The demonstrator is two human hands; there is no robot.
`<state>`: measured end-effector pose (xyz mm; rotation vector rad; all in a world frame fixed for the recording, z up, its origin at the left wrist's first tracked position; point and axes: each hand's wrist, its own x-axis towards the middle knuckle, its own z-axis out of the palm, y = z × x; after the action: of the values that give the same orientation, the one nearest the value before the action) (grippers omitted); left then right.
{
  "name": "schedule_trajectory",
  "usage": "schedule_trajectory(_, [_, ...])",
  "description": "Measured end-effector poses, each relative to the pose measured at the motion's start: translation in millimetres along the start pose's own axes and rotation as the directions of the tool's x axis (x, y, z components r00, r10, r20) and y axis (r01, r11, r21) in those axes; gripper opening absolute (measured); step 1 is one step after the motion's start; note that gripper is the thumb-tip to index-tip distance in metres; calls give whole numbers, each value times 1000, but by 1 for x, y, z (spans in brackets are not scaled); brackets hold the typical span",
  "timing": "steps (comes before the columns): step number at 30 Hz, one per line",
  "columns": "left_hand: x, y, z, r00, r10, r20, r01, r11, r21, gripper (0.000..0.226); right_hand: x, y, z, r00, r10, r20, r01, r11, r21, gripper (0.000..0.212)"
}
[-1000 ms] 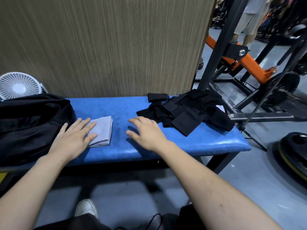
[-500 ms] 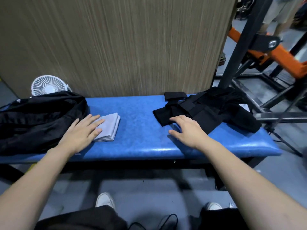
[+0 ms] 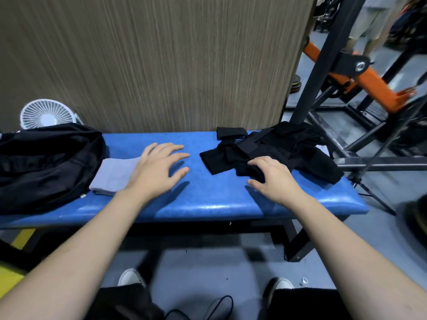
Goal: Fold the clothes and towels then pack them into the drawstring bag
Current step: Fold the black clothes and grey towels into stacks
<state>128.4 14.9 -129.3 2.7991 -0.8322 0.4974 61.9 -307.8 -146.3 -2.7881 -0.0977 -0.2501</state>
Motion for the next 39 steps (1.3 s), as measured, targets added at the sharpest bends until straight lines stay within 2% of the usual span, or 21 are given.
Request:
schedule_trajectory(12, [57, 129, 48, 995, 100, -18, -102, 978, -184, 47, -24, 48, -20, 984, 158, -81, -159, 987, -3, 65])
schedule_trajectory(18, [69, 160, 74, 998, 47, 33, -39, 976, -212, 50, -23, 57, -14, 971, 234, -43, -235, 972, -22, 93])
schedule_trajectory(24, [76, 178, 87, 998, -47, 52, 59, 963, -263, 62, -19, 58, -8, 972, 228, -54, -231, 972, -44, 101])
schedule_trajectory(27, [78, 182, 86, 990, -105, 94, 132, 922, -363, 67, -19, 53, -11, 975, 209, -78, -214, 975, -63, 103])
schedule_trajectory(30, [76, 181, 84, 980, -147, 136, 196, 845, -498, 55, -21, 45, -16, 978, 196, -74, -198, 980, -18, 105])
schedule_trajectory(32, [72, 179, 78, 983, -122, 139, 180, 807, -562, 40, -23, 38, -23, 972, 233, -19, -228, 963, 143, 99])
schedule_trajectory(34, [68, 176, 71, 990, -83, 115, 135, 807, -575, 30, -26, 33, -28, 961, 270, 53, -274, 928, 251, 84])
schedule_trajectory(36, [65, 170, 64, 993, -49, 105, 101, 809, -578, 22, -28, 30, -31, 957, 279, 77, -290, 910, 297, 63])
schedule_trajectory(39, [59, 155, 55, 997, 11, 80, 39, 797, -602, 18, -27, 29, -31, 968, 251, 30, -247, 914, 323, 41])
